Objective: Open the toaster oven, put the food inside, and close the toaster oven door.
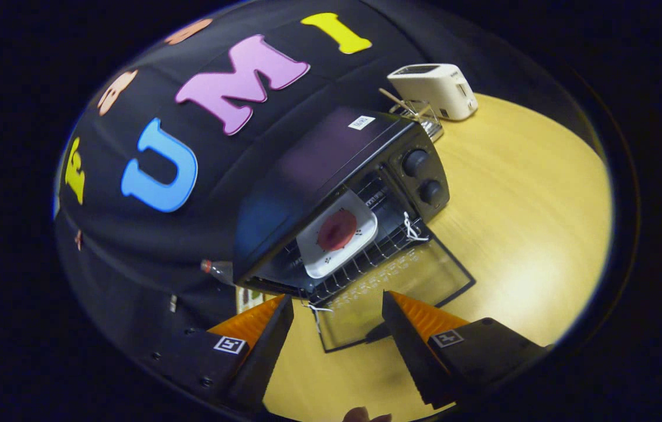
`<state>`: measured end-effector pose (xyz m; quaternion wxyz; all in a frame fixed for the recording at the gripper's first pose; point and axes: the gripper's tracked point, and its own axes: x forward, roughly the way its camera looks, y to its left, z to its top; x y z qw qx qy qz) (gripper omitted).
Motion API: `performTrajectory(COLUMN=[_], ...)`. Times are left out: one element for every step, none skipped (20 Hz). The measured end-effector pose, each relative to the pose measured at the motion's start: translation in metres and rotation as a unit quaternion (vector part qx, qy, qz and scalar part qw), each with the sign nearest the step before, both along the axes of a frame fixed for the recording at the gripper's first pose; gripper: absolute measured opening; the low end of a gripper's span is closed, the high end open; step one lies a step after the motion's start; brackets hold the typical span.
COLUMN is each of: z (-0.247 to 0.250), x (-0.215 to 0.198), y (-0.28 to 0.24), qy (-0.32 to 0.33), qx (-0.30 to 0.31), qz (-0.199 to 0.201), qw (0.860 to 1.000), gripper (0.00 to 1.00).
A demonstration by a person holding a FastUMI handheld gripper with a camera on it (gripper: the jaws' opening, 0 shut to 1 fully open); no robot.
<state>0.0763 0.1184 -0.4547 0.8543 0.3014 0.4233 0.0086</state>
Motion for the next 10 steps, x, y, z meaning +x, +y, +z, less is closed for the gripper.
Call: performTrajectory(z=[-0.004,-0.011,-0.018,-0.028,-0.038,-0.049,-0.058,-0.067,-0.074,-0.082], x=[-0.009,-0.019,-0.03,-0.041,-0.051,-0.061,-0.068,-0.074,-0.082,-0.085], y=[-0.004,-0.007,-0.009,-0.008,-0.003,0.003,0.008,0.012,0.017,0.021], qy=[-0.006,-0.01,-0.011,-0.009,-0.006,-0.003,0.001,0.005,0.01,0.015], qx=[-0.042,-0.08,-0.109,-0.133,-0.153,-0.167,-0.176,-0.183,-0.19,-0.195], qz=[0.027,0.052,0.075,0.098,0.118,0.136,0.15,0.16,0.167,0.173], qw=[0.999,0.995,0.991,0.986,0.981,0.977,0.973,0.97,0.968,0.965], gripper=[0.98,0.98,0.98,0.98,0.98,0.99,0.99,0.99,0.99,0.99])
